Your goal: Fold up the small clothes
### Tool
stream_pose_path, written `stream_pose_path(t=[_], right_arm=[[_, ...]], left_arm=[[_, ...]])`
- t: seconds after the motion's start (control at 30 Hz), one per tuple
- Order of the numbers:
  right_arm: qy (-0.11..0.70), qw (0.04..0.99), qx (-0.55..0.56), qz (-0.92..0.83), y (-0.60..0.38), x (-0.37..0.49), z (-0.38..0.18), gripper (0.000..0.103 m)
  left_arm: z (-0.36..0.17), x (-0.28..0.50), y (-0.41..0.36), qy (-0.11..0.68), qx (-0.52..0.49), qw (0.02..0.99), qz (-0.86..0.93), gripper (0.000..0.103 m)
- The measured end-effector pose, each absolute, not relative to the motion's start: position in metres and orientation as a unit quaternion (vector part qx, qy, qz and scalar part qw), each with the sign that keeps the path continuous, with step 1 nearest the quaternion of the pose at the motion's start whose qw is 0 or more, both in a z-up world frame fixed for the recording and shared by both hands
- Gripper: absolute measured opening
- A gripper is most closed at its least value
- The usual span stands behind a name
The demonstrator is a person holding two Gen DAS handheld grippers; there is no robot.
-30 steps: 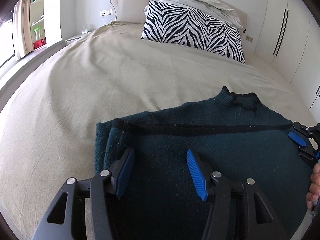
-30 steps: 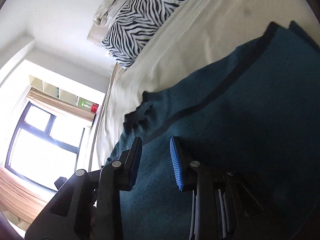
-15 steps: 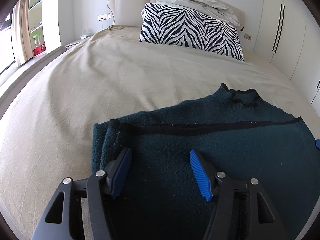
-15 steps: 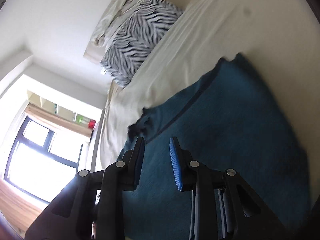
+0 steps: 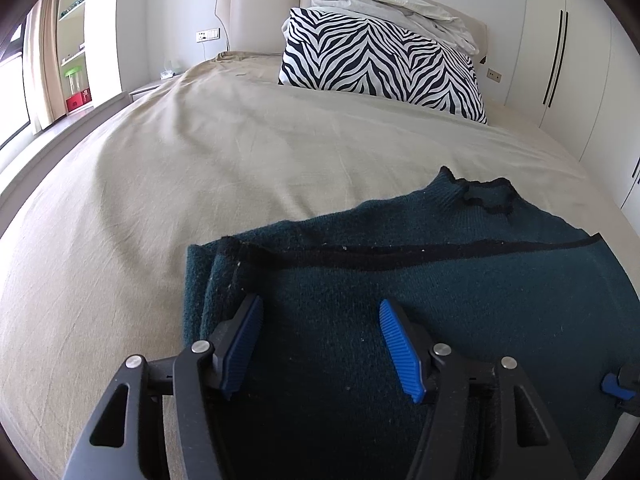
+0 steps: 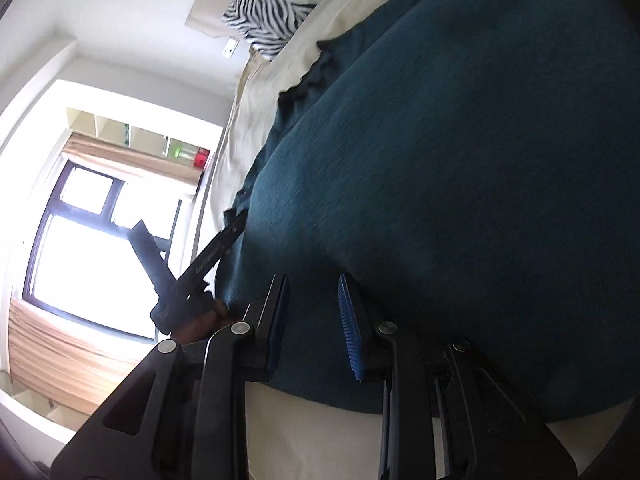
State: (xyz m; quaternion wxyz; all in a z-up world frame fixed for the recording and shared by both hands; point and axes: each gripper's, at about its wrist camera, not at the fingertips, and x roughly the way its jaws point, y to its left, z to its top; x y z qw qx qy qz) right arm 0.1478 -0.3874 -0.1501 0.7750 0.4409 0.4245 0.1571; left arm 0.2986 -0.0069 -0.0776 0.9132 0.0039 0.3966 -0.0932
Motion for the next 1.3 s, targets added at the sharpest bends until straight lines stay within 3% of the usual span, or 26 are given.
stream_pose_path(t=[0.2, 0.27, 0.3, 0.33, 0.57, 0.7, 0.83, 1.17, 1.23, 1.3], right_arm=[[0.363, 0.795, 0.484, 0.034, -0.476, 0.105, -0.134, 0.025], [0.363, 0.806, 0.468, 0.008, -0.482, 0.093, -0.12, 0.036], [0.359, 0.81, 0.464, 0.012, -0.479, 0.089, -0.113, 0.052], [0.354, 0.809, 0.468, 0.026, -0.473, 0.086, -0.108, 0.054], [0.383, 0.774, 0.468, 0.187, -0.378, 0.116, -0.101, 0.054], [0.434, 0.742, 0.466, 0.209, -0.347, 0.13, -0.129, 0.054], [0.423, 0.733, 0.499, 0.188, -0.377, 0.113, -0.157, 0.046], [0.333, 0.775, 0.537, 0.019, -0.502, 0.033, -0.132, 0.048], [0.317, 0.78, 0.539, -0.002, -0.517, 0.011, -0.123, 0.05], [0.309, 0.785, 0.537, -0.006, -0.523, -0.006, -0.115, 0.051]], left_arm=[[-0.061, 0.289, -0.001, 0.423, -0.029, 0.902, -0.088, 0.064], [-0.048, 0.267, -0.002, 0.433, -0.063, 0.894, -0.101, 0.063], [-0.041, 0.252, -0.006, 0.431, -0.08, 0.891, -0.121, 0.063], [-0.034, 0.235, -0.013, 0.426, -0.085, 0.89, -0.139, 0.064], [-0.064, 0.187, -0.045, 0.464, -0.056, 0.869, -0.16, 0.064], [-0.07, 0.182, -0.037, 0.458, -0.04, 0.873, -0.165, 0.057], [-0.071, 0.175, -0.013, 0.458, -0.06, 0.873, -0.159, 0.055], [-0.056, 0.142, 0.065, 0.436, -0.154, 0.879, -0.12, 0.052], [-0.05, 0.135, 0.082, 0.429, -0.173, 0.881, -0.096, 0.063], [-0.048, 0.132, 0.097, 0.424, -0.192, 0.881, -0.084, 0.064]])
